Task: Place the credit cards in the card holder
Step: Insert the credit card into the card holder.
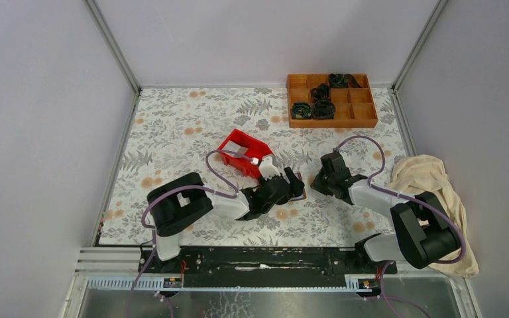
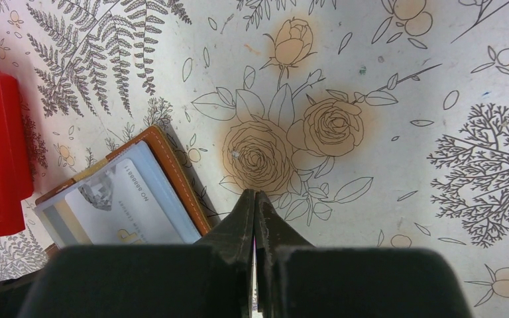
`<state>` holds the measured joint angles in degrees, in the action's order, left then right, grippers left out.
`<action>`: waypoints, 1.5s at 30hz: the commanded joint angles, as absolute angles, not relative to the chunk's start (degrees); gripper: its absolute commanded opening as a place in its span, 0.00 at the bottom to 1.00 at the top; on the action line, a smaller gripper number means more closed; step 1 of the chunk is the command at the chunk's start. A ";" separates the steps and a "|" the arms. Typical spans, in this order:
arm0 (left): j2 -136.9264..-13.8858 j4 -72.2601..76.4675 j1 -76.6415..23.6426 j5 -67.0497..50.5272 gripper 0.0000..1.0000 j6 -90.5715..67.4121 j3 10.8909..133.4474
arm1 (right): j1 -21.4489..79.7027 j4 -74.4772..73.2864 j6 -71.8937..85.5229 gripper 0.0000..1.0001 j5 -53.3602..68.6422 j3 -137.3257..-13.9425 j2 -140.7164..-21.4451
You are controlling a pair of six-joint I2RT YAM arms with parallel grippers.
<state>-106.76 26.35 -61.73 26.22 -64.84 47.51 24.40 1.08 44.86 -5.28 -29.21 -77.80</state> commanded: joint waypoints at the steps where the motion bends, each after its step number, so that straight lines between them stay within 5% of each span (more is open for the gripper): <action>1: -107.63 14.73 -62.16 28.15 0.87 -60.12 47.63 | 25.44 -5.93 44.13 0.00 -4.53 -27.69 -80.01; 8: -107.05 13.23 -62.77 29.96 0.85 -58.52 48.45 | 25.46 -5.73 43.62 0.00 -3.72 -27.95 -79.39; 26: -111.49 55.70 -61.95 20.95 0.85 -58.57 32.92 | 25.59 -1.84 41.48 0.00 4.70 -27.07 -68.31; 45: -114.31 55.82 -61.86 18.99 0.87 -58.98 33.18 | 29.41 3.91 42.31 0.00 6.74 -29.61 -76.68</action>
